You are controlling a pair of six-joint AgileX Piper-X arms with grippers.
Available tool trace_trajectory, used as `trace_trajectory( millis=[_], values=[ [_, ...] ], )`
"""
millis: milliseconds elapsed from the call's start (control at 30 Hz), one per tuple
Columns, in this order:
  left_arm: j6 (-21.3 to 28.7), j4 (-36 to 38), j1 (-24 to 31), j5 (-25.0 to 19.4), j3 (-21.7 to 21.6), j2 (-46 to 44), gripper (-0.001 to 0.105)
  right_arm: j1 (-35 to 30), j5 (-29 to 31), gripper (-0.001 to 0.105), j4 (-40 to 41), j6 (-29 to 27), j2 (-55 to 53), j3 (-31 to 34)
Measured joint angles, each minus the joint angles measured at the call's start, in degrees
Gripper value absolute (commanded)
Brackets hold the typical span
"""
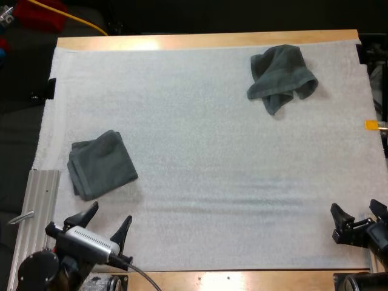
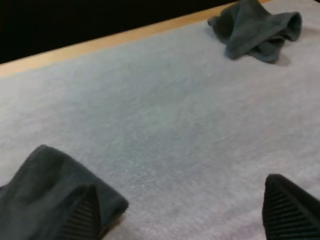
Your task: Pick towel from pile, fold and stack
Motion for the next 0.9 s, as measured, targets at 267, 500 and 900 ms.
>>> trace_trajectory(
  millis=[267,500,900],
  values=[
    [-0.1,-2.5,-4.2,1.6,-5.8,6.4,0.065,0.0,-9.6,0.079,0.0,0.0,10.0,-6.6],
    [0.8,-4.5,-8.3,1.6,-10.8,12.0,0.065,0.0,-13.2,0.079,0.0,0.2,15.0,-11.0],
    [0.8,-6.4,-13.5,1.6,-13.2,16.8,0.065,0.0,-17.3,0.079,-9.5,9.8,27.0,-14.4]
  ],
)
